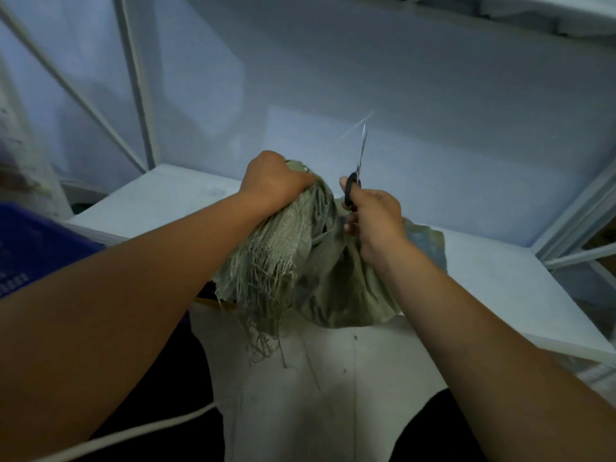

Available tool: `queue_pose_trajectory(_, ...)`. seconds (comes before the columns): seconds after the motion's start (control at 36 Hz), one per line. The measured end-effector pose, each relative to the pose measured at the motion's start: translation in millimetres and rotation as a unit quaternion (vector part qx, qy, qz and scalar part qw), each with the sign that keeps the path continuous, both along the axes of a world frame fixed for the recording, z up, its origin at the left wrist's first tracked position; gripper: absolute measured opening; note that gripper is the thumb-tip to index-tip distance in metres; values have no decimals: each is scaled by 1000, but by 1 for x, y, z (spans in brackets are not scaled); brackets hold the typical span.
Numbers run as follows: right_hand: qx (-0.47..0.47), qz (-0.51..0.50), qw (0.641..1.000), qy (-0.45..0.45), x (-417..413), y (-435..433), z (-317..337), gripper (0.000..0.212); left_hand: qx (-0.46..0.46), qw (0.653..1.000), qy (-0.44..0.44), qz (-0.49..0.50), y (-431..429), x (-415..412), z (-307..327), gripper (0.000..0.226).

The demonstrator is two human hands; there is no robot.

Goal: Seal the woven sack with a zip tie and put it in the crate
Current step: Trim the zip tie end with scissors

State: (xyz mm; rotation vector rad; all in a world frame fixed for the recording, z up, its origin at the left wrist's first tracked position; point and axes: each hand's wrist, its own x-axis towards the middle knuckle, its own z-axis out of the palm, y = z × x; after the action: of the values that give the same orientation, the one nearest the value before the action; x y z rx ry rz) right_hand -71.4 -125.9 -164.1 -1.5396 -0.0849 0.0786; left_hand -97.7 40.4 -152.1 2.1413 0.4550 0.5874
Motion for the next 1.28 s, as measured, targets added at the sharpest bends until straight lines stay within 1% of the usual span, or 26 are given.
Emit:
queue_pose_trajectory(0.25,11,55,998,3,2,7,-5,36,-52,998,-28,-5,-8,2,-10,27)
queue_pose_trajectory(0.33,8,64,998,2,4,3,-7,36,-56,998,-34,-7,-12,6,-14,28)
queue_pose_trajectory(0.42,3,70,998,4,7,-2,-8,37,-48,997,-52,10,-15,12,-17,24)
queue_pose_trajectory(0.44,2,71,997,5,7,-3,-8,37,-47,997,-59,13,-17,14,-18,27)
queue_pose_trajectory(0.5,-1,69,998,6,8,-7,-8,36,-62,995,-73,-5,-20,19,-21,40)
queue_pose_trajectory(0.56,2,66,998,9,8,-10,-7,37,-71,992,-92,-39,-23,23,-22,53)
queue_pose_trajectory(0.61,4,60,998,10,9,-13,-7,38,-87,985,-118,-86,-27,26,-24,57)
queue_pose_trajectory(0.67,3,55,998,8,10,-16,-7,39,-109,977,-140,-119,-32,30,-26,52)
queue_pose_trajectory(0.78,-11,58,998,0,10,-21,-8,40,-117,971,-172,-115,-37,37,-28,27)
queue_pose_trajectory(0.83,-22,65,998,-8,9,-23,-9,40,-97,974,-166,-120,-36,40,-30,22)
queue_pose_trajectory(0.94,-31,82,996,-24,7,-22,-11,38,-56,980,-126,-140,-34,41,-34,29)
queue_pose_trajectory(1.11,-25,82,996,-34,6,-22,-12,36,-10,981,-81,-174,-25,44,-44,28)
queue_pose_trajectory(1.22,-25,78,996,-34,6,-22,-12,39,67,978,-42,-194,-17,44,-53,22)
queue_pose_trajectory(1.28,-29,83,996,-35,6,-23,-11,41,98,976,-33,-190,-14,43,-56,26)
